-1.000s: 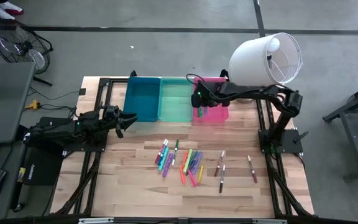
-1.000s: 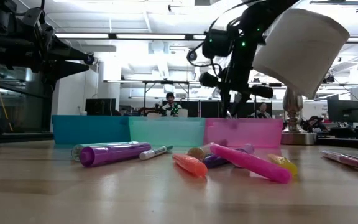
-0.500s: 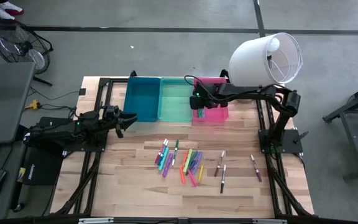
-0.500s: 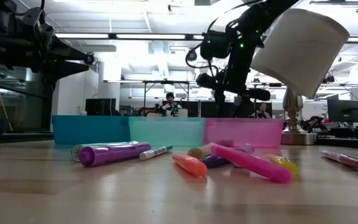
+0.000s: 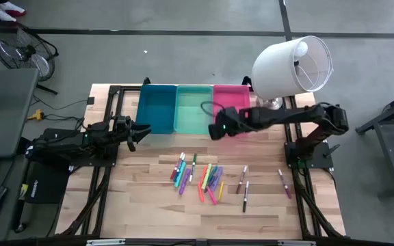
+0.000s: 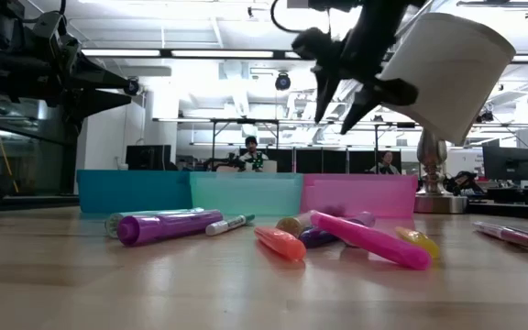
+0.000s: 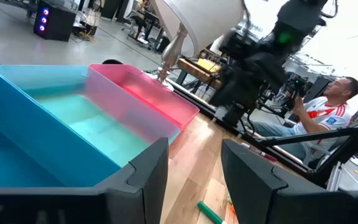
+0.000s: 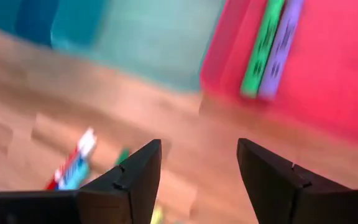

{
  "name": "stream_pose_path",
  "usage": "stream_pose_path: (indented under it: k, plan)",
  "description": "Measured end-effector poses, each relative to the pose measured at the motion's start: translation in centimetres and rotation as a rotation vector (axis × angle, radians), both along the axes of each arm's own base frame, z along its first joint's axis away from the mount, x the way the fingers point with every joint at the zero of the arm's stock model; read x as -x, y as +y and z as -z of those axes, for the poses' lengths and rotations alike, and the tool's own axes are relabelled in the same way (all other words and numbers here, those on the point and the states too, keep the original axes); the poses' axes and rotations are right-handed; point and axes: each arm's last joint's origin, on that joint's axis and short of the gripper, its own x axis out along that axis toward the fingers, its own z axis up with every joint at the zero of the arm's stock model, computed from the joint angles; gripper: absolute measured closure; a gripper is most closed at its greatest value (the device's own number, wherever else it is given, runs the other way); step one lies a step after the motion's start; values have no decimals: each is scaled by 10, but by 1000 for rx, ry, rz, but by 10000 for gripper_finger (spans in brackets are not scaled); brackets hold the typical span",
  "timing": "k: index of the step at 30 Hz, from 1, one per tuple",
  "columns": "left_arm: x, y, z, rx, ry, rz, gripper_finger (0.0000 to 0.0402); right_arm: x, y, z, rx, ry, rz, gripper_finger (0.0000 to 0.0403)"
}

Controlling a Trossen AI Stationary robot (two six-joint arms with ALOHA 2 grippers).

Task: Pick & Place Markers
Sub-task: Put the right purple highlighter pen into the pink bin

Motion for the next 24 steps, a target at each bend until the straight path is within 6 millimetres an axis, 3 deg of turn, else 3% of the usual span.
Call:
stream_pose_path:
  k: [12, 19, 24]
  plan:
    - [0, 0, 0, 0, -1, 0, 254, 9, 85, 22, -97, 149, -14, 203]
    - [0, 0, 0, 0, 0, 1, 254, -3, 118, 54, -196, 186, 43, 203]
    - [0, 0, 0, 0, 0, 1, 254, -17, 129, 71, -291, 126, 118, 202]
